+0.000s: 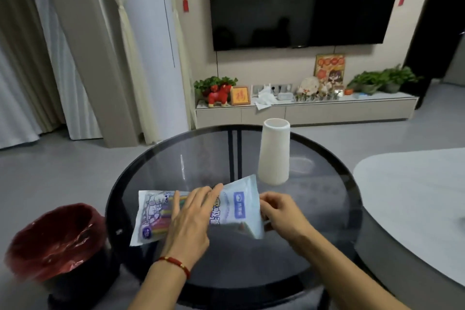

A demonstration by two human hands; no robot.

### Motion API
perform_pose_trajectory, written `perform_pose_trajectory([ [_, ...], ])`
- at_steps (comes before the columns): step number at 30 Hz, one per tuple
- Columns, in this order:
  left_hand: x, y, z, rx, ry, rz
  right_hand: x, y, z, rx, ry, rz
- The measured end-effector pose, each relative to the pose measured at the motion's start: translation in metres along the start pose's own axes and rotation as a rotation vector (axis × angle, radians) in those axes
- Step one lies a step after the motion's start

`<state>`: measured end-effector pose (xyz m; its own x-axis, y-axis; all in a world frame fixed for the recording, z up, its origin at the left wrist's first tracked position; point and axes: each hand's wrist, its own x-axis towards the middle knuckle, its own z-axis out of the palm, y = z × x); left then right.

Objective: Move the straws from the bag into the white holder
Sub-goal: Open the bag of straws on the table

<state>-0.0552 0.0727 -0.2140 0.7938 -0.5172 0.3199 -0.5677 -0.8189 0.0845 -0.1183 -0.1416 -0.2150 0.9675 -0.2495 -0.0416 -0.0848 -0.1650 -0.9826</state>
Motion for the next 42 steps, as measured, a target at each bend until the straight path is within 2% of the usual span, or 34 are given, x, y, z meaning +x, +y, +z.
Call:
perform_pose_trajectory([
  [8,0.036,0.001,-0.025,0.154,0.024,0.081,0.003,-0.018,-0.006,0.314,-0.188,0.065],
  [13,0.035,-0.003,0.008,0.089,-0.051,0.03,0.029,0.01,0.003,0.169,-0.163,-0.007],
  [15,0.032,0.006,0.018,0.003,-0.032,0.025,0.038,0.018,0.007,0.107,-0.126,-0.025],
  [17,0.032,0.022,0.021,-0.172,0.046,-0.066,0.044,0.022,0.01,0.08,-0.084,-0.038],
  [19,0.037,0.038,0.02,-0.301,0.057,-0.158,0.049,0.024,0.012,0.111,-0.063,-0.067],
  [23,0.042,0.052,0.021,-0.189,0.041,-0.214,0.051,0.024,0.013,0.295,-0.148,-0.052],
  [32,0.048,0.061,-0.002,-0.324,0.043,-0.371,0.044,0.028,0.013,0.507,-0.301,-0.07],
  [35,0.049,0.062,-0.011,-0.366,0.02,-0.389,0.042,0.027,0.014,0.533,-0.289,-0.048],
  [42,0.045,0.071,-0.017,-0.108,-0.056,-0.33,0.035,0.026,0.022,0.512,-0.278,-0.03],
])
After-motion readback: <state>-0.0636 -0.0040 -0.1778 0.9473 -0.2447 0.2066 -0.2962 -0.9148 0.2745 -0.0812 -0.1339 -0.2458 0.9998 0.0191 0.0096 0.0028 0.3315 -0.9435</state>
